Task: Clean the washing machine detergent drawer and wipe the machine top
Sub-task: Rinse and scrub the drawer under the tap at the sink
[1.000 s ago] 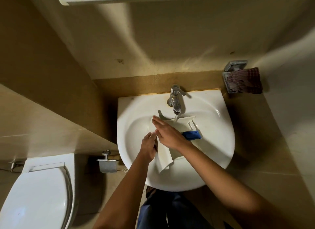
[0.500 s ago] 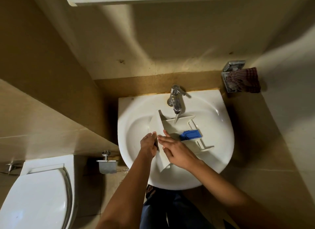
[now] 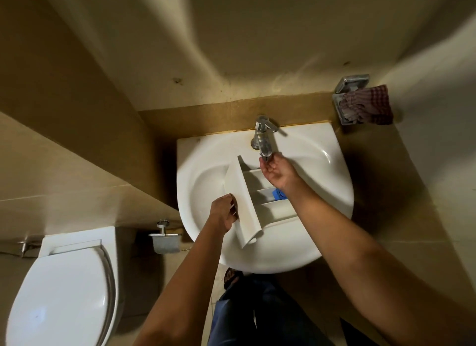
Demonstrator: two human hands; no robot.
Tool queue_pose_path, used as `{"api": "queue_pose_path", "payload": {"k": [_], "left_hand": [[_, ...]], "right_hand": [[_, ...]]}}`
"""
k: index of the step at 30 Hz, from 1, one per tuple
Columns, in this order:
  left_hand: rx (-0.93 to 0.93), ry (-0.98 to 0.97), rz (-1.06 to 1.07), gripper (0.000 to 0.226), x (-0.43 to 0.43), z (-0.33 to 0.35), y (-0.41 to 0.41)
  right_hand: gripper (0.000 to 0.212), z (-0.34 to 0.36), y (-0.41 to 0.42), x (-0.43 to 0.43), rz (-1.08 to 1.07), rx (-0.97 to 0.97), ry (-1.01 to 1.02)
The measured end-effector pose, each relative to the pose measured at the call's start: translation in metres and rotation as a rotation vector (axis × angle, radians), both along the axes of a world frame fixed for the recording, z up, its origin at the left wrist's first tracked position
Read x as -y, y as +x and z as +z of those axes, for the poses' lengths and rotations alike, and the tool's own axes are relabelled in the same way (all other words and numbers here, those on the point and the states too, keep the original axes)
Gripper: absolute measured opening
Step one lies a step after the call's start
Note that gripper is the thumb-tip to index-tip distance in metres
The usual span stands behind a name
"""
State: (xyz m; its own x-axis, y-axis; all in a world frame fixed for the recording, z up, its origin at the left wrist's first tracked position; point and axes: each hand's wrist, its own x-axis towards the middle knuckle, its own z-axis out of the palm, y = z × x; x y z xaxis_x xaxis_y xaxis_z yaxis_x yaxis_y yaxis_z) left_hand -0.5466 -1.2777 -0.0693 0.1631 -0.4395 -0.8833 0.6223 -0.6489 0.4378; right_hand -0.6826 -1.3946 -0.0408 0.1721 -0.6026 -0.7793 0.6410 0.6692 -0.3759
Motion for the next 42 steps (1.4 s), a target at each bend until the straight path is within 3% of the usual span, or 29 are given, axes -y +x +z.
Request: {"api": "queue_pose_path", "payload": {"k": [6,10,15,18,20,22,25,31,37,42], "left_hand": [[-0.106,-0.039,-0.027,0.036,-0.011,0.001,0.008],[-0.153,-0.027,-0.055,0.047,-0.016,0.005,0.01],[-0.246,-0.013,-0.093,0.072,-0.023,-0.001,0.016],[-0.269,-0.015,-0.123,0.078,-0.021,0.003,0.016],[-0.268,-0.003,-0.104,0.077,-0.02,0.005,0.016],[-0.269,0.006,-0.084,0.077,-0.02,0.003,0.015],[-0.277,0.013,-0.034,0.078,-0.023,0.002,0.013],[-0.27,0.019,0.003,0.082,-0.022,0.009,0.01],[-0.279,0.018,-0.005,0.11,-0.017,-0.002,0.014],[-0.286,0.011,-0.002,0.103,-0.017,0.002,0.014]], "right_hand": [[0.027,-0.004,0.011,0.008,0.051,0.155,0.106],[0.025,0.005,0.017,-0.017,0.276,0.095,-0.054],[0.019,0.027,0.02,-0.059,0.769,-0.528,-0.782],[0.016,0.035,0.003,-0.081,1.341,-0.921,-1.272],[0.027,0.037,-0.001,-0.094,1.702,-1.206,-1.49],[0.039,0.039,0.005,-0.097,1.869,-1.371,-1.484],[0.055,0.044,0.035,-0.079,2.076,-1.599,-1.313],[0.065,0.024,0.082,-0.043,2.265,-2.041,-1.097],[0.065,0.042,0.063,-0.09,2.514,-1.937,-1.216],[0.069,0.059,0.028,-0.132,2.68,-1.849,-1.296]]}}
